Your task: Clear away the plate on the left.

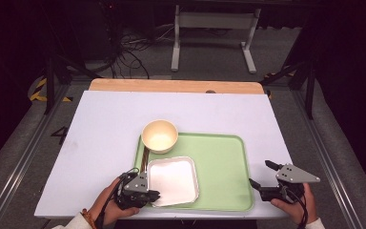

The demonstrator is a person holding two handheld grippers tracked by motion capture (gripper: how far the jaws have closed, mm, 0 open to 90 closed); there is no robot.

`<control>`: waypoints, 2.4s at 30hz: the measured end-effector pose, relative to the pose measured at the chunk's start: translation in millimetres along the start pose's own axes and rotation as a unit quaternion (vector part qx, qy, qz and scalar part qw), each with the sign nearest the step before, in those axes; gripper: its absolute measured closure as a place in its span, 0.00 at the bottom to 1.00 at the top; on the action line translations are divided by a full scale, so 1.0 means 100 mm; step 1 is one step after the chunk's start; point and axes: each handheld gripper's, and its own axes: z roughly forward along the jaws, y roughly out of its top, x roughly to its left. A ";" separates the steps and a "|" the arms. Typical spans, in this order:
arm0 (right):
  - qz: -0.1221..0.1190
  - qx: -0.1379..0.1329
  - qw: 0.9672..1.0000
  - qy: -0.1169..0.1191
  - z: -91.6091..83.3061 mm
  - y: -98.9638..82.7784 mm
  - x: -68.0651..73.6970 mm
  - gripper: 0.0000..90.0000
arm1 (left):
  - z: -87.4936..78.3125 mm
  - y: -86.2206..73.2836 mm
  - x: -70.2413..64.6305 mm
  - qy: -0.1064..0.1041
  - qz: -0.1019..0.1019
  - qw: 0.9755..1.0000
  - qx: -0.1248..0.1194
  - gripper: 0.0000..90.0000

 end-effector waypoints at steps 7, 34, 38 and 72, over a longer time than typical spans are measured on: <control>0.000 0.000 1.000 0.001 0.00 0.00 0.00 0.16 | -0.06 -0.07 0.02 0.010 -0.010 1.000 -0.002 0.93; 0.000 -0.003 1.000 -0.002 -0.01 0.00 -0.02 0.16 | -0.08 -0.02 0.02 0.032 0.015 0.999 -0.008 0.91; 0.000 -0.003 1.000 -0.002 -0.01 0.00 -0.02 0.16 | -0.10 -0.02 0.03 0.042 0.019 0.999 -0.011 0.90; -0.005 -0.004 1.000 -0.002 0.00 0.01 0.00 0.16 | -0.34 0.01 0.12 0.106 0.026 0.993 -0.049 0.69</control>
